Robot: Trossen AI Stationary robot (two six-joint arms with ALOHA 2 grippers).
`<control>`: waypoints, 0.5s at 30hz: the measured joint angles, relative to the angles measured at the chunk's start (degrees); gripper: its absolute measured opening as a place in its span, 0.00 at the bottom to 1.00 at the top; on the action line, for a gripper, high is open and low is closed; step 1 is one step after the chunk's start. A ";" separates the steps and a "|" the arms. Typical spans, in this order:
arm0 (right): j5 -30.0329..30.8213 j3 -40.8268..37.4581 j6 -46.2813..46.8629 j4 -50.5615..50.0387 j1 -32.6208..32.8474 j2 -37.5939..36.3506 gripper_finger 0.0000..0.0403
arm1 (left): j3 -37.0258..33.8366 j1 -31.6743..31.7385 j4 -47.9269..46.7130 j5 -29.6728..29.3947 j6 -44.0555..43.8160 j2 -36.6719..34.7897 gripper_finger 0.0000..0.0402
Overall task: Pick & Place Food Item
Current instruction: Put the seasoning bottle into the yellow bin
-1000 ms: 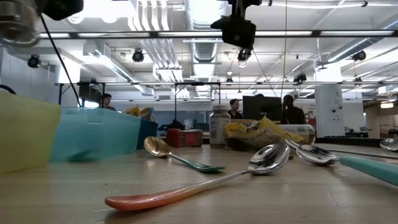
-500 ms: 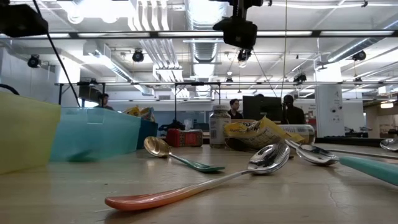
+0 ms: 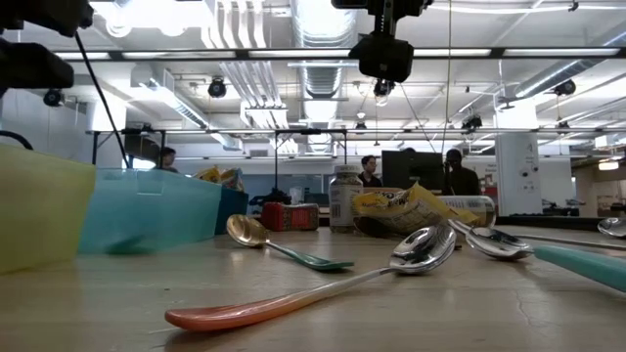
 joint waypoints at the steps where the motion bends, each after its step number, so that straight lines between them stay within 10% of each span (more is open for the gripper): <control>1: 0.00 0.00 -0.03 -0.01 0.00 0.00 0.82 | 0.00 0.00 0.41 -0.13 -0.43 0.49 0.45; 15: 0.21 0.00 -1.32 -0.41 -0.02 -0.02 0.82 | 0.00 -0.02 2.14 -0.30 -5.39 6.91 0.45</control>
